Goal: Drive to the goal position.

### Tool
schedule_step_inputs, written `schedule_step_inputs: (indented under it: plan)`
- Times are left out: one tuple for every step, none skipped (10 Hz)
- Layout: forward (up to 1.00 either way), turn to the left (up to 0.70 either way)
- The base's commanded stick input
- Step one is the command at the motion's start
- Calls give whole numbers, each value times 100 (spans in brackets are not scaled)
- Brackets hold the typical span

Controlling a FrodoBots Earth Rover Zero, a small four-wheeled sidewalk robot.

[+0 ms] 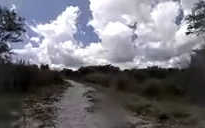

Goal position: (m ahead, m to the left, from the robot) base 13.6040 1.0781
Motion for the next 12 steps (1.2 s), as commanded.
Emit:
schedule_step_inputs:
  plan:
    - [70, 0]
    - [70, 0]
    - [70, 0]
    - [70, 0]
    - [70, 0]
    - [70, 0]
    - [70, 0]
    - [70, 0]
    - [70, 0]
    - [70, 0]
    - [70, 0]
    - [70, 0]
